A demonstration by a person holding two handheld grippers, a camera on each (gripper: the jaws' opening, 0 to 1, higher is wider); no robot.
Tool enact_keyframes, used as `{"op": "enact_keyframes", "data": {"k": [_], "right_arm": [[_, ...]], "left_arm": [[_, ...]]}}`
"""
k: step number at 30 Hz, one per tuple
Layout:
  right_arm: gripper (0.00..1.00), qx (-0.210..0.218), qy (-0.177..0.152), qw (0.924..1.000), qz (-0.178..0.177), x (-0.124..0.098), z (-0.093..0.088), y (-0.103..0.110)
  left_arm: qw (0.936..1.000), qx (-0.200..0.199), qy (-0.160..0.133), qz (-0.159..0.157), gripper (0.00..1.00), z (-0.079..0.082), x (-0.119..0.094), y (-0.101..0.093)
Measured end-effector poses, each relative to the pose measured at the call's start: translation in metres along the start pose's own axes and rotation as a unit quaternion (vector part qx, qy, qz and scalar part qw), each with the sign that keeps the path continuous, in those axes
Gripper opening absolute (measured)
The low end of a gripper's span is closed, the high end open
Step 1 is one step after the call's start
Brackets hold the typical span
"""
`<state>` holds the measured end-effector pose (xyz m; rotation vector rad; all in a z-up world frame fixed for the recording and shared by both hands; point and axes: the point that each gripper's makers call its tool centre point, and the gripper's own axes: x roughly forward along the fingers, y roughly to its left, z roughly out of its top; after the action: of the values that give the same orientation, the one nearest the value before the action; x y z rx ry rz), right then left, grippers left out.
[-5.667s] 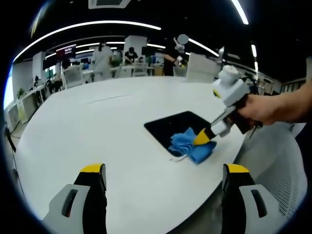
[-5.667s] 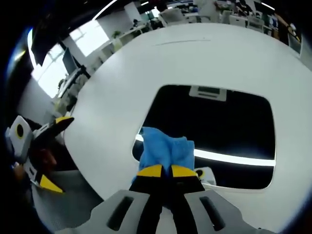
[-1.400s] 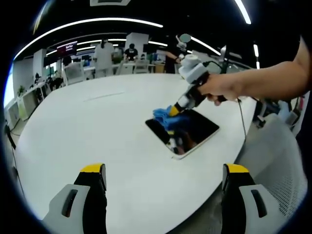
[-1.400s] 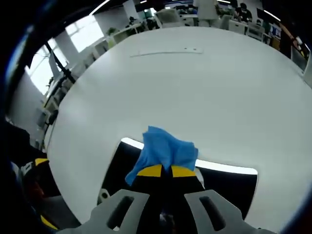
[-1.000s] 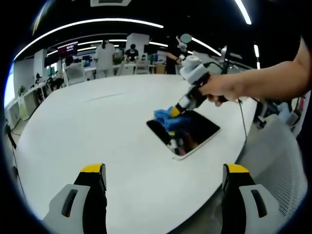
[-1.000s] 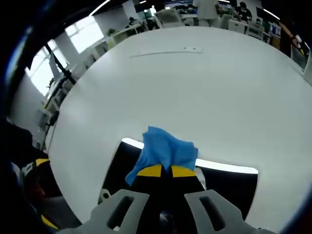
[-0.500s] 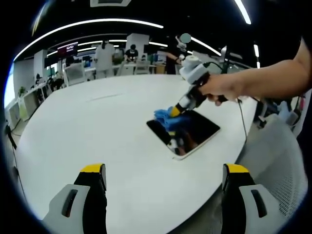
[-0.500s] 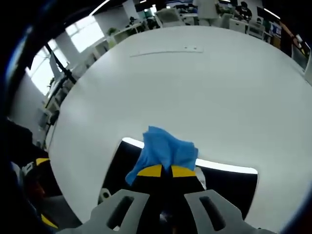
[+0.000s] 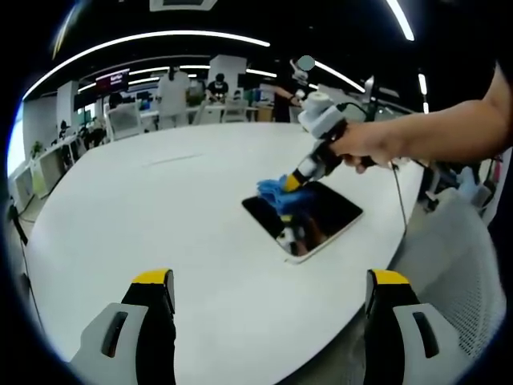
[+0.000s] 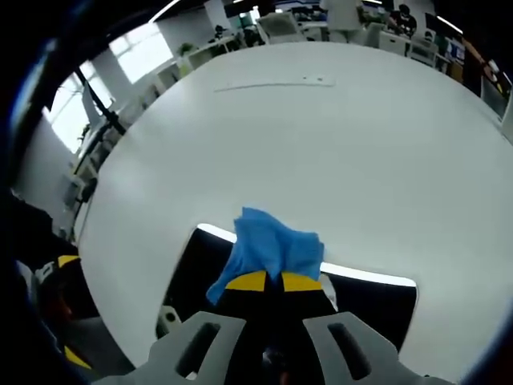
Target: Wipe the mirror surface with the cleaning cloth until all visible marks leave the cleaned area.
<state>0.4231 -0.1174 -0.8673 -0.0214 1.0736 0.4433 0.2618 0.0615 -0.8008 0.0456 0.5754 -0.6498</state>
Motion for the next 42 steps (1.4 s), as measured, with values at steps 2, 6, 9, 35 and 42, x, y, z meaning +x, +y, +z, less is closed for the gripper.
{"op": "enact_keyframes", "data": {"k": [2, 6, 9, 35, 42], "right_arm": [[0.00, -0.002, 0.000, 1.0000, -0.001, -0.001, -0.001, -0.002], [0.00, -0.002, 0.002, 1.0000, -0.002, -0.003, -0.001, -0.005], [0.00, -0.008, 0.004, 0.9999, -0.006, -0.002, -0.001, -0.009], [0.00, -0.006, 0.013, 0.9994, -0.032, -0.012, -0.010, -0.045], [0.00, 0.002, 0.000, 0.9991, -0.043, -0.011, -0.010, -0.045]], "left_arm": [[1.0000, 0.000, 0.000, 0.000, 0.99, 0.000, 0.000, 0.000], [1.0000, 0.000, 0.001, 0.000, 0.99, 0.000, 0.000, 0.000], [1.0000, 0.000, 0.002, 0.001, 0.99, -0.001, 0.001, 0.001], [1.0000, 0.006, 0.007, -0.002, 0.99, -0.002, 0.001, -0.001], [0.9999, 0.007, 0.011, -0.002, 0.99, -0.003, 0.001, -0.002]]}}
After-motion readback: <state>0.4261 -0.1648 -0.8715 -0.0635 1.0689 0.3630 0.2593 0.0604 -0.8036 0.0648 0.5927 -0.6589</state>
